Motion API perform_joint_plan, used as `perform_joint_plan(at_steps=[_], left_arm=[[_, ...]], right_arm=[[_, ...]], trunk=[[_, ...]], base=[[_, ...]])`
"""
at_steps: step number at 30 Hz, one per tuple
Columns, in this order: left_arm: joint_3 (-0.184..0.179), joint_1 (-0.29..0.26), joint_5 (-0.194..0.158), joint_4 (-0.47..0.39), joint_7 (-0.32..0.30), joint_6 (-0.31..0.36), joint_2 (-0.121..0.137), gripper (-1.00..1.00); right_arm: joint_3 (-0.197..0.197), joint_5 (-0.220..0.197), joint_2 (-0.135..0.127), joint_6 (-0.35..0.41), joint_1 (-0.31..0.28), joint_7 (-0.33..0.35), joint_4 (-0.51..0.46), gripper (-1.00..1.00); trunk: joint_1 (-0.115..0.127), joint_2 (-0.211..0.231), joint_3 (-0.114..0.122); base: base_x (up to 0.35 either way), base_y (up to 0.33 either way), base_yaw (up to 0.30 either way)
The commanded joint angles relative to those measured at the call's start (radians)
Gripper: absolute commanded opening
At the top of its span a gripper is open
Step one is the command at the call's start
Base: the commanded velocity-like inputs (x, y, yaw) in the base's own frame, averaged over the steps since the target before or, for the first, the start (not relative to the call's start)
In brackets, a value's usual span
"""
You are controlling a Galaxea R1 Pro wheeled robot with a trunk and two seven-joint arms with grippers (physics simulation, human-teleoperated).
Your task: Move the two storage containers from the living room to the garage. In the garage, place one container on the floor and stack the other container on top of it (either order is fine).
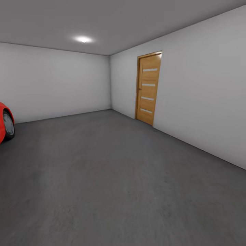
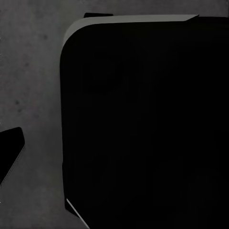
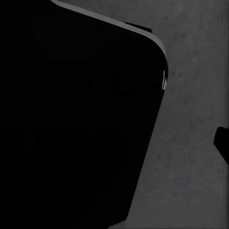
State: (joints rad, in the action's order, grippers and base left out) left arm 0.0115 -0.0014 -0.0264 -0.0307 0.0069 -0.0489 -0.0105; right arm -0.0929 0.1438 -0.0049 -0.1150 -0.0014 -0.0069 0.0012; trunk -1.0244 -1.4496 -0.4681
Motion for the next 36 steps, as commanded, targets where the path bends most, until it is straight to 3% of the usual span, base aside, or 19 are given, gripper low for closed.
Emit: perform_joint_plan(at_steps=[1,36], left_arm=[[0.001,0.000,-0.003,0.000,0.001,-0.003,0.000,1.00],[0.001,0.000,-0.003,0.000,0.001,-0.003,0.001,1.00]], right_arm=[[-0.008,0.003,0.000,-0.002,0.000,-0.001,0.000,1.00],[-0.010,0.000,0.001,0.003,0.000,-0.001,0.000,1.00]], trunk=[[-0.001,0.000,-0.001],[-0.001,0.000,-0.001]], base=[[0.324,0.000,0.000],[0.324,0.000,0.000]])
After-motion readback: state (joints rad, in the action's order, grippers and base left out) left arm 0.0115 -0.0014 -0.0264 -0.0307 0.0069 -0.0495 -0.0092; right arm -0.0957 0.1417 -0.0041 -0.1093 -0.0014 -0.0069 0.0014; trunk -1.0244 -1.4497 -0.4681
